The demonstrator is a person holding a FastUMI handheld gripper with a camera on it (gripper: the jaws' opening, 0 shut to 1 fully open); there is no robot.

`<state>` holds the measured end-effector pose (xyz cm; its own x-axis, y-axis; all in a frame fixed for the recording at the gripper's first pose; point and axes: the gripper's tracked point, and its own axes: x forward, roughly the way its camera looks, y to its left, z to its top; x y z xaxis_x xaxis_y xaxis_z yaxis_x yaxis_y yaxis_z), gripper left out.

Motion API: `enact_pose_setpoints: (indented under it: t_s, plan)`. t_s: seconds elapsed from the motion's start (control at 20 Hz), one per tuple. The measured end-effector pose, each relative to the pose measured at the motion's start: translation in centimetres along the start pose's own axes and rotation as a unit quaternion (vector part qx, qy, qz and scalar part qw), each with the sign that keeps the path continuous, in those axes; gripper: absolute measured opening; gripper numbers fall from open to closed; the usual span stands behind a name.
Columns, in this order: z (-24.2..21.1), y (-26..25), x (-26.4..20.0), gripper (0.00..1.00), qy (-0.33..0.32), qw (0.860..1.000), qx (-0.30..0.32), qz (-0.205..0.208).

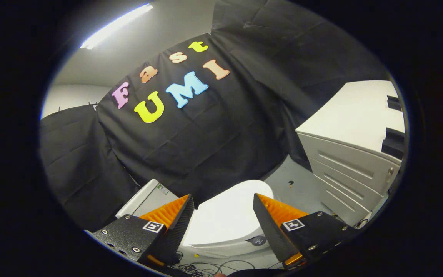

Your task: Open the toilet lid.

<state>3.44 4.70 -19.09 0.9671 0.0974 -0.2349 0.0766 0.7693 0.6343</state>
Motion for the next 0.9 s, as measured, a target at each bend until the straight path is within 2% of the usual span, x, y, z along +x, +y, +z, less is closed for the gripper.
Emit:
enact_pose_setpoints:
  t_s: [0.3, 0.55, 0.8, 0.9]
  plan:
    - [-5.3, -2.3, 1.0, 0.95, 0.038, 0.996, 0.064, -0.039]
    - [-9.7, -5.4, 1.9, 0.95, 0.081, 0.987, 0.113, -0.083]
    - [-13.4, -8.5, 3.5, 0.95, 0.120, 0.978, 0.118, -0.126]
    - [-14.7, -9.0, 4.4, 0.94, 0.137, 0.973, 0.130, -0.130]
